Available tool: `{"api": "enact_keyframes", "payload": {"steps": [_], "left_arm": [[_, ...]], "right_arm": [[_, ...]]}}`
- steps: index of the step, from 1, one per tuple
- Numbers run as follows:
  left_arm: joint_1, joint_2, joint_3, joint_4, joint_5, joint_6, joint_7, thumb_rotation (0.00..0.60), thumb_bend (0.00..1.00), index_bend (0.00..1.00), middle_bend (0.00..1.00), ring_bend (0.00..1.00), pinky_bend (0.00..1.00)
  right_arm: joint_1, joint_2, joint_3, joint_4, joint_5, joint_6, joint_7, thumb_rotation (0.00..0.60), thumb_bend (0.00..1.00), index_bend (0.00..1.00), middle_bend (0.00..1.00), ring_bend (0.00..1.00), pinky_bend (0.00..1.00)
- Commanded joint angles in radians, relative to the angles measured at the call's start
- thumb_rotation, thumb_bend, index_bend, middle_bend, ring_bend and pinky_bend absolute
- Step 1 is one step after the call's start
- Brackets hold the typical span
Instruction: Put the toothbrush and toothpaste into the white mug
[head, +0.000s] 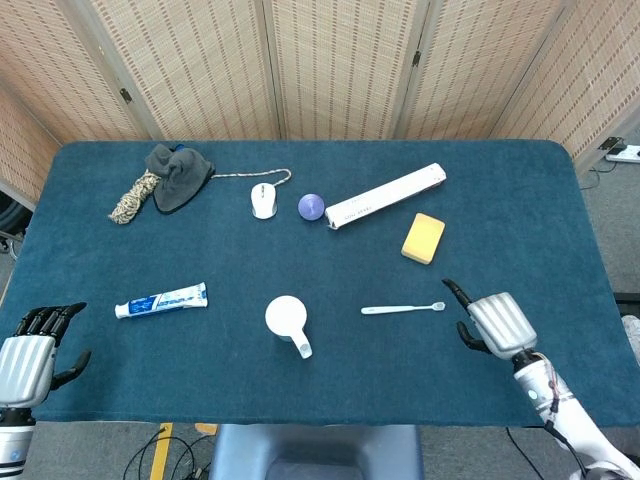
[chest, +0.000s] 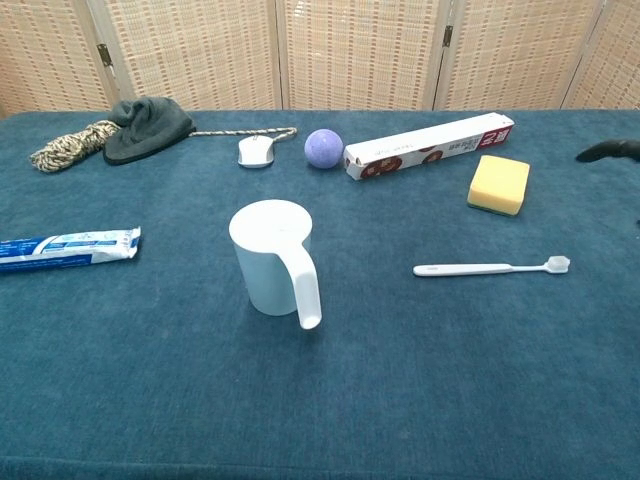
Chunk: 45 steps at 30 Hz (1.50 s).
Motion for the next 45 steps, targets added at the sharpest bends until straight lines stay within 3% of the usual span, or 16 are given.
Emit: {"api": "enact_keyframes", "payload": {"steps": [1,7,21,33,45], "left_arm": [[0.005,0.003,0.002,0.000,0.001,0.005,-0.003,0.600,0.35,0.22,0.30,0.24,0.21],[0.019,0.006,0.006,0.002,-0.002,0.020,-0.008,0.600,0.35,0.22,0.30,0.24,0.21],[0.029,0.008,0.007,0.007,-0.005,0.025,-0.014,0.600,0.35,0.22,0.30,0.24,0.21],[0.034,0.005,0.005,0.015,-0.011,0.025,-0.019,0.600,0.35,0.22,0.30,0.24,0.21],[0.032,0.000,-0.001,0.023,-0.014,0.022,-0.021,0.600,0.35,0.22,0.30,0.24,0.21]], "right_arm": [[0.125,-0.076,0.031,0.020,0.103,-0.167,-0.047,0.600,0.64,0.14,0.96,1.00,0.97],[0.208,-0.173,0.044,0.079,0.199,-0.246,-0.117,0.600,0.73,0.17,0.97,1.00,0.97],[0.314,-0.292,0.029,0.167,0.312,-0.308,-0.156,0.600,0.76,0.23,0.97,1.00,0.97],[0.319,-0.262,-0.025,0.120,0.314,-0.269,-0.173,0.600,0.76,0.28,0.97,1.00,0.97],[0.257,-0.112,-0.146,-0.007,0.262,-0.210,-0.207,0.600,0.76,0.35,0.97,1.00,0.97]]}}
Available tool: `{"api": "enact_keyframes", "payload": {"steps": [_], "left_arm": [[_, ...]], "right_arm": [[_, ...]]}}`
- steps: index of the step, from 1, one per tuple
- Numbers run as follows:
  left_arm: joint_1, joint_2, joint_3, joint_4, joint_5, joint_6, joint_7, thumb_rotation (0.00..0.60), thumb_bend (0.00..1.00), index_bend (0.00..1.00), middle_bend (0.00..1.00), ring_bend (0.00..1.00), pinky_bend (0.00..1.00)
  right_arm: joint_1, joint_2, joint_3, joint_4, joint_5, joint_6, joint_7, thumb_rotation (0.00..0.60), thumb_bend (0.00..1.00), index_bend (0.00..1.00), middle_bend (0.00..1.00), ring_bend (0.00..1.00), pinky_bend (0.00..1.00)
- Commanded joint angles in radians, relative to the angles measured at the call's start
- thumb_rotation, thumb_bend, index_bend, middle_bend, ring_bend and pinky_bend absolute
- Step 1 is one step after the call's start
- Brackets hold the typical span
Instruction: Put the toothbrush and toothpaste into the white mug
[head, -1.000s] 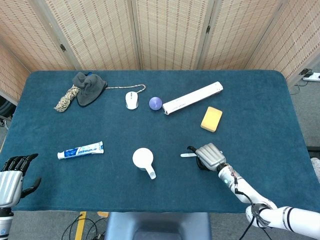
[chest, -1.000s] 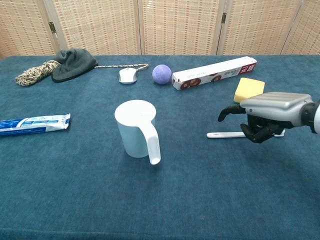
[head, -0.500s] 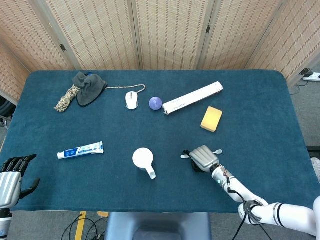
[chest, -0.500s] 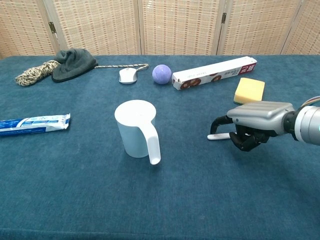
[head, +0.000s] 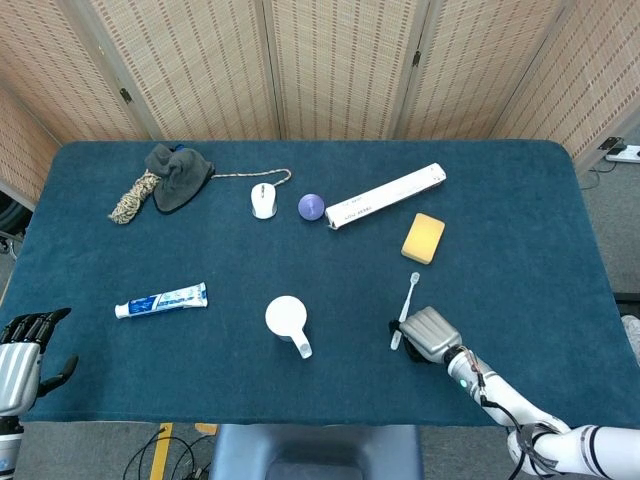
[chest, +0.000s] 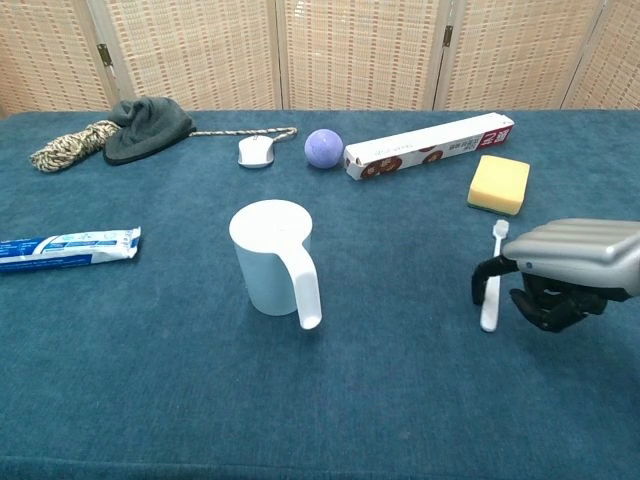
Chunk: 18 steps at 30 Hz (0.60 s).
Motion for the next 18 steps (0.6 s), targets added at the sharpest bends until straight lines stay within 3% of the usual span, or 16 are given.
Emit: {"api": "enact_keyframes", "payload": {"steps": [1,4,8,18], "left_arm": [[0.000,0.000,0.000,0.001,0.002,0.000,-0.001,0.600,0.35,0.22,0.30,0.24,0.21],[-0.001,0.001,0.001,0.002,0.000,-0.003,-0.002,0.600,0.35,0.22,0.30,0.24,0.21],[-0.003,0.000,-0.001,0.002,0.003,-0.005,-0.003,0.600,0.35,0.22,0.30,0.24,0.21],[-0.004,0.003,-0.002,-0.002,0.007,-0.003,0.001,0.600,0.35,0.22,0.30,0.24,0.21]], "right_arm": [[-0.023,0.045,-0.030,-0.035,-0.005,0.026,-0.017,0.600,0.76,0.36,0.97,1.00,0.97],[-0.037,0.088,-0.047,-0.060,0.004,0.039,-0.018,0.600,0.78,0.41,0.98,1.00,0.97],[-0.045,0.101,-0.029,-0.050,0.017,0.062,0.004,0.600,0.78,0.42,0.98,1.00,0.97],[-0.019,0.000,0.041,0.094,0.079,0.045,0.049,0.600,0.77,0.42,0.98,1.00,0.97]]}}
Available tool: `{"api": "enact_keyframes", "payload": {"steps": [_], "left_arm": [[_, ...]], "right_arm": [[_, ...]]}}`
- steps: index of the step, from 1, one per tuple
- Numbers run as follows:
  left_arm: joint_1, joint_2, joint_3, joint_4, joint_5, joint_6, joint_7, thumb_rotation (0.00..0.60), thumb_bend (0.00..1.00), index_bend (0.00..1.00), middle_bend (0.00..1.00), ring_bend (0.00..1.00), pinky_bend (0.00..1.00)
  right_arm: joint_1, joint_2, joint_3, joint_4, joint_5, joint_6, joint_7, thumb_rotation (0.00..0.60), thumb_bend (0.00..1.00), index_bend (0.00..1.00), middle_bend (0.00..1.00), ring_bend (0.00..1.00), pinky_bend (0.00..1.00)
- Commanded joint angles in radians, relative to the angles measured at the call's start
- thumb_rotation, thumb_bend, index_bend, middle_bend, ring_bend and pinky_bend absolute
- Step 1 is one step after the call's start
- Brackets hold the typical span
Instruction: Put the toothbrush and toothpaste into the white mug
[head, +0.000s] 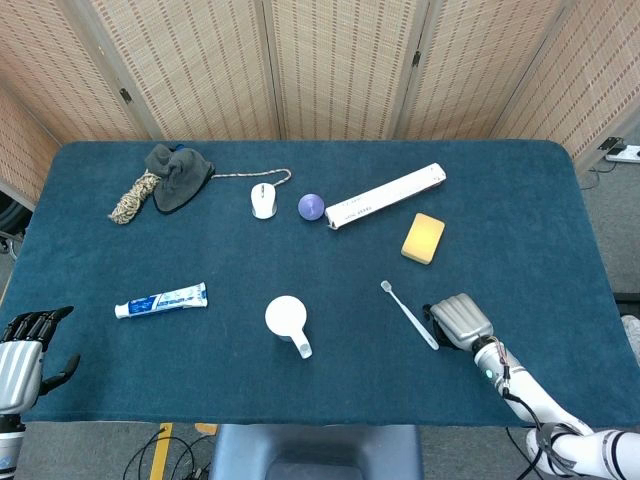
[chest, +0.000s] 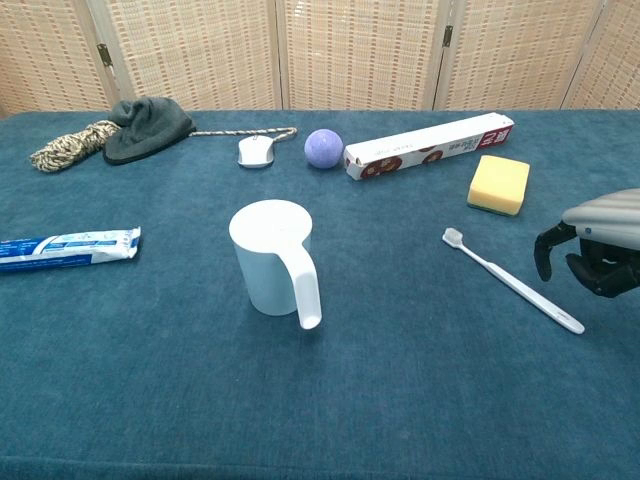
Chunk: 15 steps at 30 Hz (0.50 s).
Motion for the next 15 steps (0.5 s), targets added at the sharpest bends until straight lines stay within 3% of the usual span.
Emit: {"api": "enact_keyframes", "payload": {"steps": [1,15], "left_arm": [[0.001,0.000,0.001,0.000,0.000,0.001,0.001,0.600,0.35,0.22,0.30,0.24,0.21],[0.006,0.002,0.002,-0.002,-0.004,0.002,0.004,0.600,0.35,0.22,0.30,0.24,0.21]], "right_arm": [[0.019,-0.042,0.024,0.050,0.025,-0.021,0.009,0.600,0.77,0.42,0.98,1.00,0.97],[0.073,-0.138,0.056,0.142,0.023,-0.059,0.007,0.600,0.76,0.42,0.98,1.00,0.97]]}}
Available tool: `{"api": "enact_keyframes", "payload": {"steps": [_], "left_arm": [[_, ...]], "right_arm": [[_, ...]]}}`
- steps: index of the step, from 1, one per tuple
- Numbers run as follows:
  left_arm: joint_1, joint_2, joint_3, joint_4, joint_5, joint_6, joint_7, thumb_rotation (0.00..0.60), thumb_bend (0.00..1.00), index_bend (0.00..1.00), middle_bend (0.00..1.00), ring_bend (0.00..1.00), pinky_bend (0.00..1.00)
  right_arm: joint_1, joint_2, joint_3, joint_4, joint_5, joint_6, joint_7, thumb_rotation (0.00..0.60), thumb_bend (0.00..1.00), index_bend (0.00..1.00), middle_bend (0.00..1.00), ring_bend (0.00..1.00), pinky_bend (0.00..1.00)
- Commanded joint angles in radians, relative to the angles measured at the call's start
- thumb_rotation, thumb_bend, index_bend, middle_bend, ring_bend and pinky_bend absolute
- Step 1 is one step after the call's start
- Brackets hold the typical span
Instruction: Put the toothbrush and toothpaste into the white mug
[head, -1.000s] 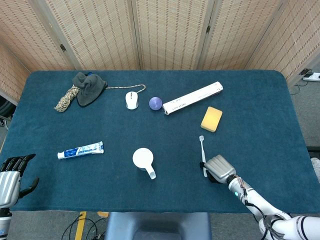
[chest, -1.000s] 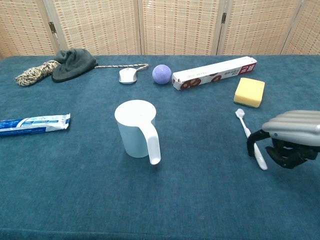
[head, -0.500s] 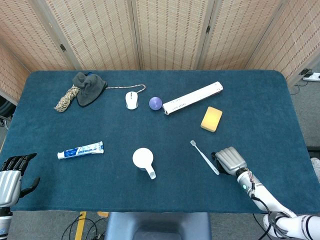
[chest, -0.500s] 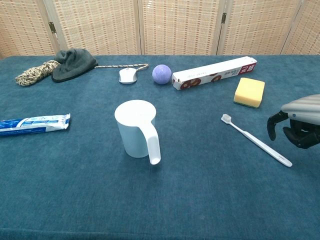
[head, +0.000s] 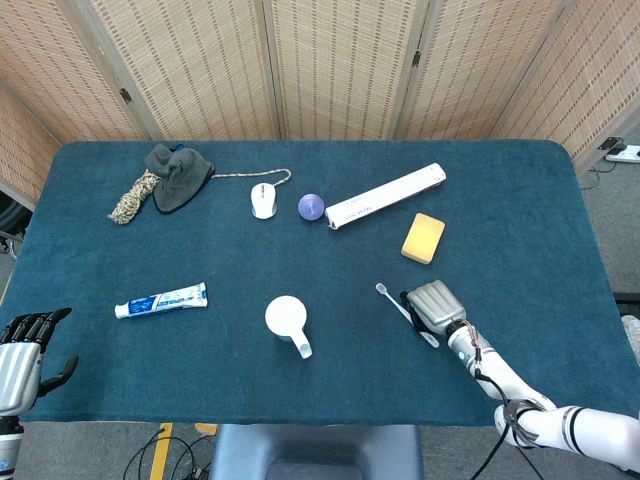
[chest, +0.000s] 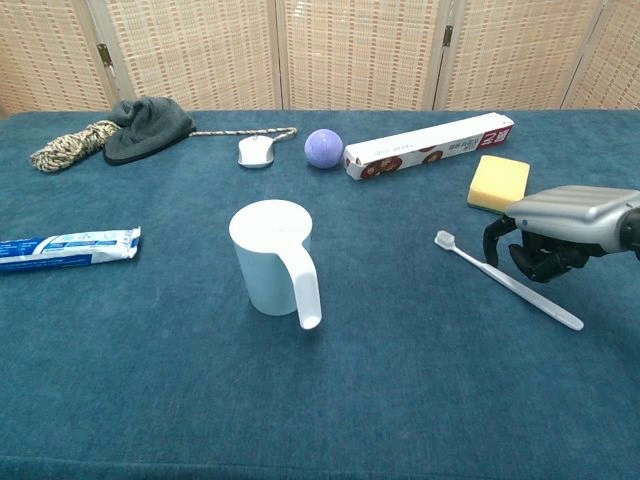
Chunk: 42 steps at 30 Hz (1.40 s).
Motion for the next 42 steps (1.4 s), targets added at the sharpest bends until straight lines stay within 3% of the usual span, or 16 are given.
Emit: {"api": "enact_keyframes", "payload": {"steps": [1,13,15,20,22,27,37,42], "left_arm": [[0.001,0.000,0.000,0.001,-0.001,0.000,0.000,0.600,0.35,0.22,0.30,0.24,0.21],[0.006,-0.001,0.001,0.003,-0.004,0.003,0.001,0.600,0.35,0.22,0.30,0.24,0.21],[0.006,0.000,0.001,0.002,-0.004,0.003,-0.001,0.600,0.35,0.22,0.30,0.24,0.21],[0.007,-0.001,0.002,0.002,-0.002,0.003,-0.001,0.600,0.35,0.22,0.30,0.24,0.21],[0.007,-0.001,0.002,0.001,-0.001,0.004,-0.001,0.600,0.35,0.22,0.30,0.24,0.21],[0.009,0.000,0.004,-0.002,0.002,0.006,-0.006,0.600,0.35,0.22,0.30,0.24,0.21],[0.012,0.001,0.005,-0.006,0.005,0.009,-0.006,0.600,0.35,0.22,0.30,0.24,0.21],[0.016,0.003,0.006,-0.006,0.001,0.011,-0.006,0.600,0.35,0.22,0.30,0.24,0.21]], "right_arm": [[0.007,-0.009,0.002,0.000,-0.004,-0.004,-0.001,0.600,0.76,0.42,0.98,1.00,0.97],[0.003,0.002,-0.022,-0.098,-0.104,0.021,0.028,0.600,0.72,0.42,0.98,1.00,0.97],[-0.009,-0.001,-0.015,-0.087,-0.115,0.057,0.032,0.600,0.61,0.42,0.98,1.00,0.97],[-0.040,-0.019,0.000,-0.066,-0.142,0.140,0.044,0.600,0.07,0.42,0.98,1.00,0.97],[-0.050,-0.025,0.001,-0.059,-0.156,0.163,0.054,0.600,0.01,0.42,0.98,1.00,0.97],[-0.064,-0.030,-0.005,-0.043,-0.173,0.178,0.057,0.600,0.01,0.42,0.99,1.00,0.98],[-0.060,-0.062,-0.012,0.026,-0.174,0.137,0.054,0.600,0.20,0.42,1.00,1.00,0.98],[-0.059,-0.089,-0.008,0.073,-0.175,0.124,0.070,0.600,0.21,0.44,1.00,1.00,0.98]]}}
